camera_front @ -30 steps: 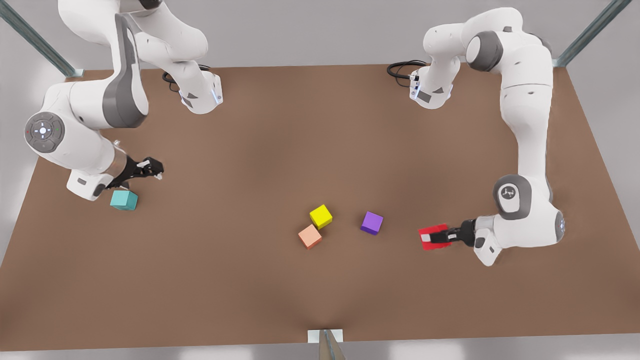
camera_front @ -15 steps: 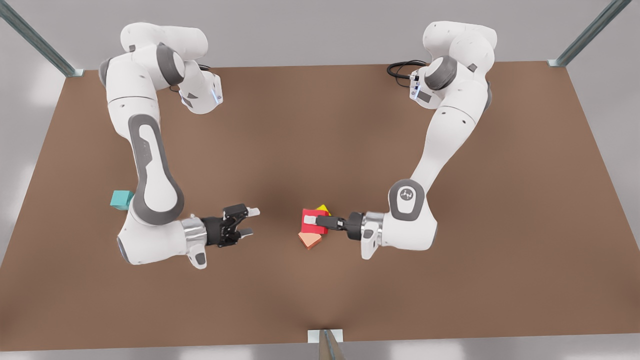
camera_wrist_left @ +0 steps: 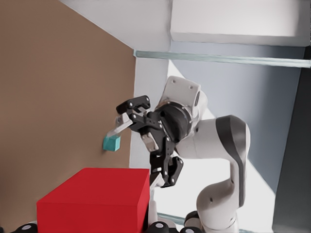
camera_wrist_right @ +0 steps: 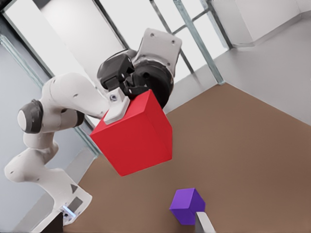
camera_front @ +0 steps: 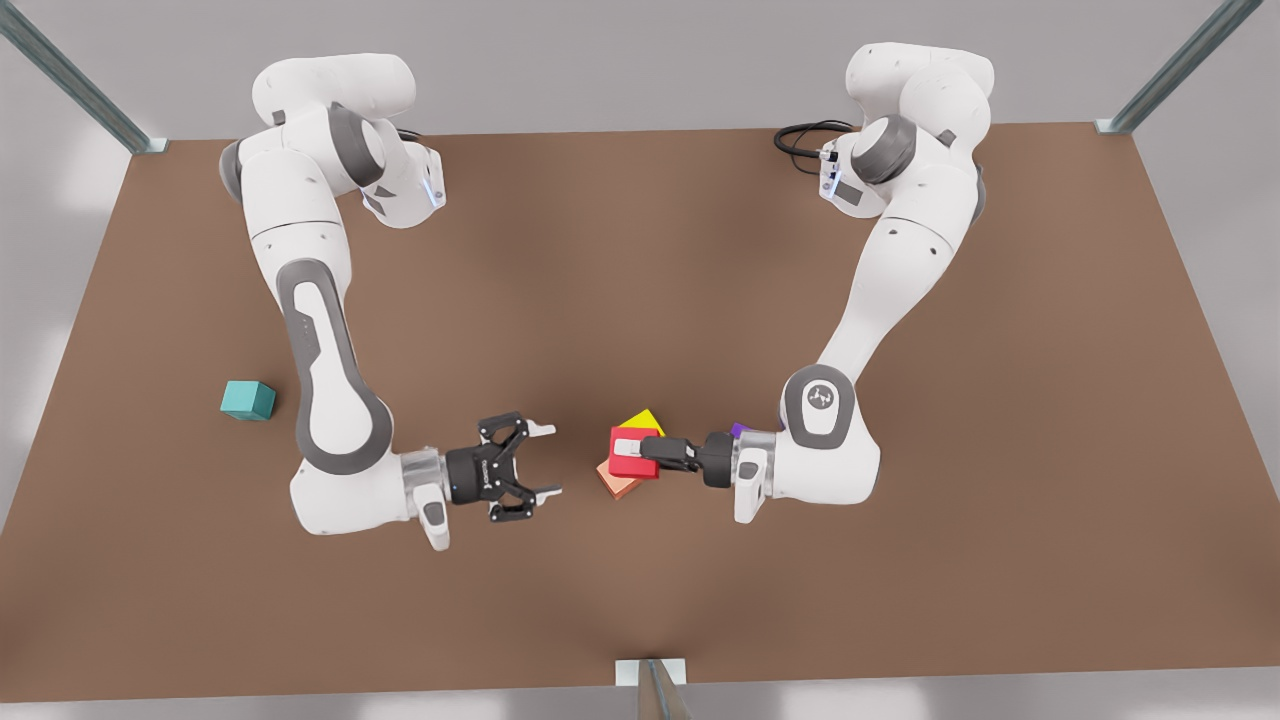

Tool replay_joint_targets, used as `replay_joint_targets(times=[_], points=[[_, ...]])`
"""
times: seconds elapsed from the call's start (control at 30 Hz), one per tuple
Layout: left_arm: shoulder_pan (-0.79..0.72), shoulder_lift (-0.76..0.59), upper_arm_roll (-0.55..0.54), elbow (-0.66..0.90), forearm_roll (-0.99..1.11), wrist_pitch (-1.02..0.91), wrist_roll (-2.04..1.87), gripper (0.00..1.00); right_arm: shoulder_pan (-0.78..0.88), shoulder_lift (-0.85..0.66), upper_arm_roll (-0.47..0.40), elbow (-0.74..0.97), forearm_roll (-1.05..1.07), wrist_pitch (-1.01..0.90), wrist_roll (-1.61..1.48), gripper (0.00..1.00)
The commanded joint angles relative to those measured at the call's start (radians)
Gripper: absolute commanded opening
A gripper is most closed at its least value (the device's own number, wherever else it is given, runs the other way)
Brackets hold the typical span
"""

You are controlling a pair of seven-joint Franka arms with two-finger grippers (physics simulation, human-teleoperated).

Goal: Pick up red wooden cube and pass to hand red wooden cube and place in blue wooden cube

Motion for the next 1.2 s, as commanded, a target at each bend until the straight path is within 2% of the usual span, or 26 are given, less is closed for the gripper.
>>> replay_joint_targets(times=[0.0,0.33,1.17], points=[[0.0,-0.002,-0.001,0.0,-0.018,-0.004,0.15,0.59,0.009,0.001,0.001,-0.002,0.036,0.06,-0.769,1.0],[0.0,0.0,-0.001,0.0,-0.018,-0.004,0.14,0.59,0.04,0.029,0.03,-0.014,0.148,0.063,-0.755,1.0],[-0.006,0.0,-0.004,0.0,-0.018,0.004,0.088,0.59,0.106,0.026,0.037,-0.028,0.193,0.155,-0.678,1.0]])
